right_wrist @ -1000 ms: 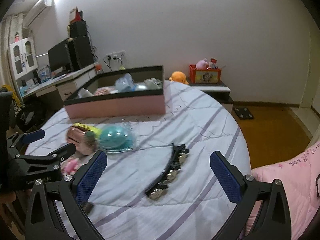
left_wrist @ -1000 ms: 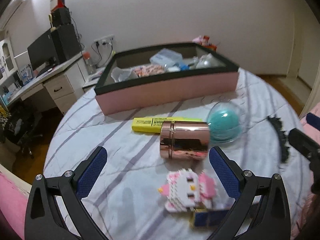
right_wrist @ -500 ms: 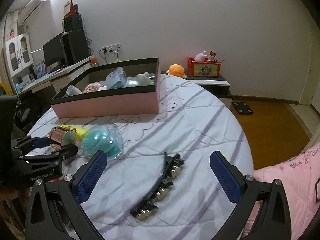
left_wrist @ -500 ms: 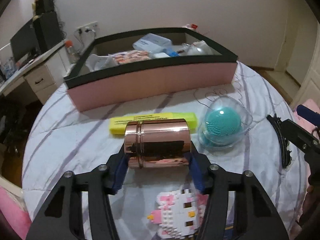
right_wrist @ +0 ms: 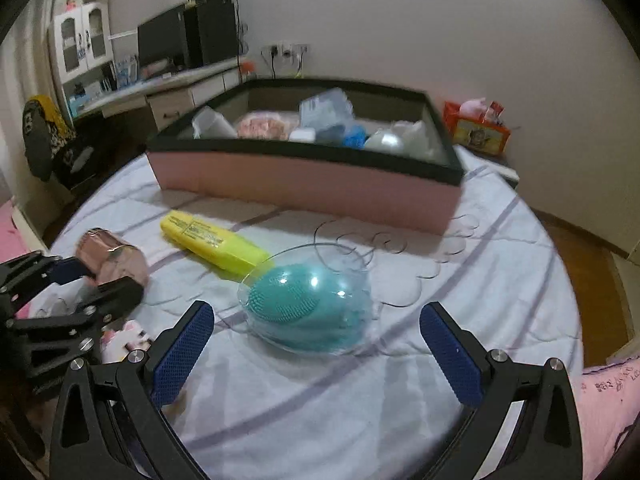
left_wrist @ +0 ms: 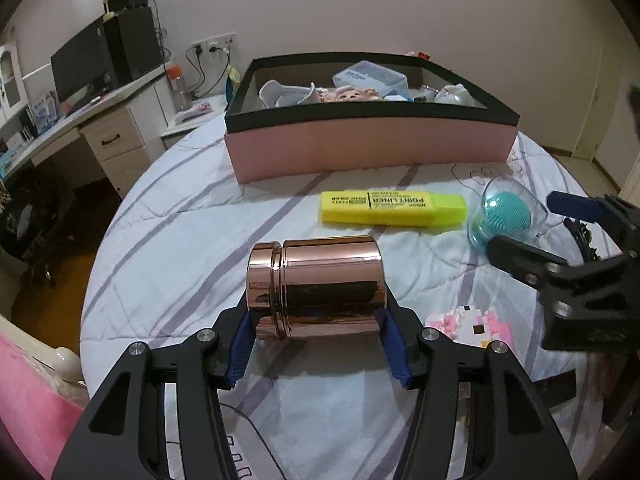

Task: Organize rigid objects
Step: 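Grasp the copper cylinder with the left tool while the right tool grasps the teal brush case, then carry the copper cylinder and teal brush case into the pink box and release both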

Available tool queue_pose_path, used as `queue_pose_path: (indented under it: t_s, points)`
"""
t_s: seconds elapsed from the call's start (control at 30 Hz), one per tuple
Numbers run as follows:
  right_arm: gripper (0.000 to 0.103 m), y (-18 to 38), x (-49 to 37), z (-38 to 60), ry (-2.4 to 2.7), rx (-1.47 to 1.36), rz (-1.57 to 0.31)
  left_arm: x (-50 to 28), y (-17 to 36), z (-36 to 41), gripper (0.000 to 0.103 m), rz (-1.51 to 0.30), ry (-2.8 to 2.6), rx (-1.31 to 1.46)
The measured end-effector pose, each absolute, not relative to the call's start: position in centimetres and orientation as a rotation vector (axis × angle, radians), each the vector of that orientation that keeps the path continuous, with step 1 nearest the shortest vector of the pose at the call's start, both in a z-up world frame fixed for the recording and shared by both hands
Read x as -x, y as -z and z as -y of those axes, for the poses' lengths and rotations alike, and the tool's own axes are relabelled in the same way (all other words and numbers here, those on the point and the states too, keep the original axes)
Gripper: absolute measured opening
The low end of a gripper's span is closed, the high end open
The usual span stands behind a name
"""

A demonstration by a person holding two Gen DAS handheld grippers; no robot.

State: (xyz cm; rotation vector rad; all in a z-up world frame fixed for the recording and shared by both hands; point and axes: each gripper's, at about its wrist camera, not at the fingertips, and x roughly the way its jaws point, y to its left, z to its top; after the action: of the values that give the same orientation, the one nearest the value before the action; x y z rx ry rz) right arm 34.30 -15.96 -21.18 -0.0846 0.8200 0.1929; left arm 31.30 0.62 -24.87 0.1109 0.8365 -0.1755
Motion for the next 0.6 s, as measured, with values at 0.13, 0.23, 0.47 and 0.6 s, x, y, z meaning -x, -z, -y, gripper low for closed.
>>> queue_pose_path:
  t_s: [0.13, 0.23, 0.47, 0.6]
  points:
    - [0.103, 21.7, -35.1, 15.8, -0.198, 0.069, -0.844, -31.7, 25.1, -1.0, 0.065, -0.845, 0.177, -0.081]
    - [0.103, 22.1, -35.7, 15.8, -0.207, 0.055, -0.869, -31.9, 25.2, -1.1, 0.070, -0.851, 0.176, -0.072]
    - [0.079, 22.3, -36.3, 15.9, -0.216, 0.033, -0.885, -32.2, 25.1, -1.2, 0.057, -0.851, 0.200, -0.054]
    - [0.073, 22.1, -36.1, 15.8, -0.220, 0.044, -0.874, -31.9, 24.8, -1.3, 0.055, -0.831, 0.209, -0.045]
